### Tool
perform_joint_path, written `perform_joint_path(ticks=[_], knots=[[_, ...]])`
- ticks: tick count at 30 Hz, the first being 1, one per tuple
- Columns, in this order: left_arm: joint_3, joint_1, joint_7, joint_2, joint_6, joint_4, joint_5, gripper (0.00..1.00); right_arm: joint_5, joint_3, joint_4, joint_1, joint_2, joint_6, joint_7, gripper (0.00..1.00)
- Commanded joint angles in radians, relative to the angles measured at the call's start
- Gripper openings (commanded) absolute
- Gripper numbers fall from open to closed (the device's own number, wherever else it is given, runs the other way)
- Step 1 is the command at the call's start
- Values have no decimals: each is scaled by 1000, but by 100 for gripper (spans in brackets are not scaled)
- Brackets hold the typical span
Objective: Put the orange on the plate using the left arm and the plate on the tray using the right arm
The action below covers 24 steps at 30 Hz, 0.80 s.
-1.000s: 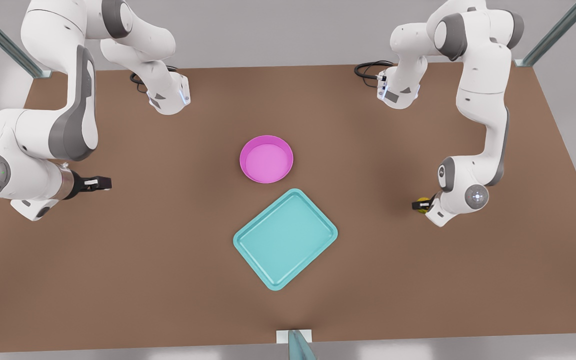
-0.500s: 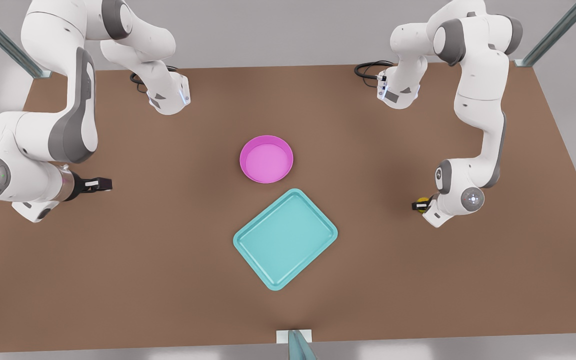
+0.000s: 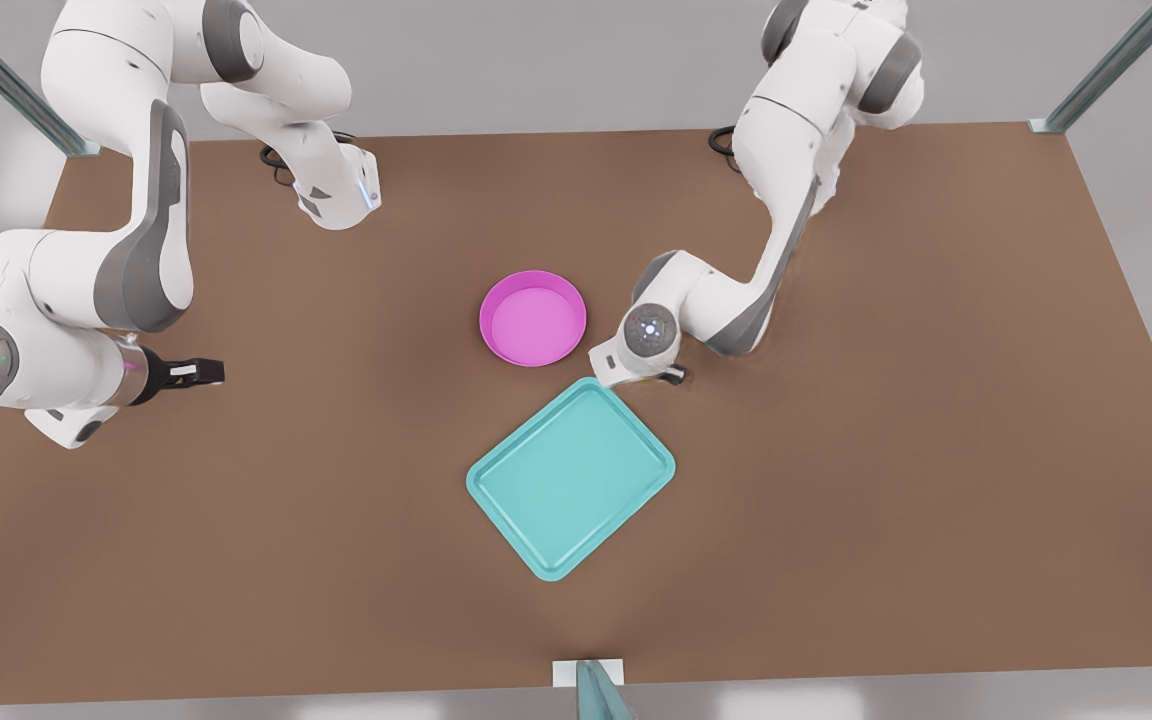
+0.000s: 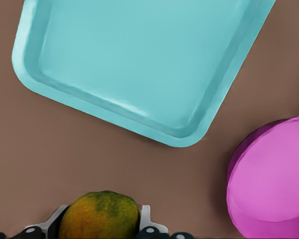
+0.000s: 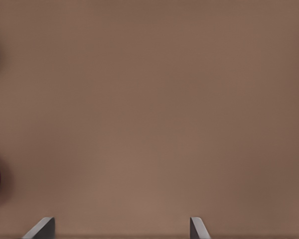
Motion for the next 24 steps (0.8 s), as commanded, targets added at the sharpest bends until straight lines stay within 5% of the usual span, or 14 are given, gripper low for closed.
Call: perform_joint_path(ticks=[1,4,8,10,13,14,16,18,20,21,22,23,24], knots=[[0,-84,-529,47,-149,70,-113,59,2,0,0,0,-1,0,-2,100],[-15,-162,-685,148,-148,222,-160,59,20,0,-8,-18,0,-5,-2,100],[-29,-168,-711,172,-128,240,-154,60,45,0,-35,-44,5,-14,-3,100],[-28,-191,-724,182,-100,240,-156,100,46,0,-35,-57,5,-12,-33,100],[-25,-190,-741,171,-115,242,-156,100,48,0,-35,-55,19,-9,-31,100],[27,-179,-728,99,-247,238,-145,100,54,0,-35,-57,20,-9,-33,100],[389,-179,-443,-65,-511,248,-149,100,88,0,-92,-52,20,-2,-20,100],[739,-137,-29,-81,-596,318,-157,100,207,61,-184,-34,174,188,-17,100],[767,1,177,-79,-589,347,-160,100,329,113,-287,54,220,514,32,100],[749,65,187,-110,-589,377,-162,100,329,127,-299,129,217,606,105,100],[407,319,169,-199,-585,370,-87,100,329,184,-322,130,204,655,164,100],[-77,671,181,-298,-511,274,208,100,329,237,-415,130,155,754,236,100],[-130,728,186,-386,-393,165,216,100,329,277,-518,130,112,863,291,100]])
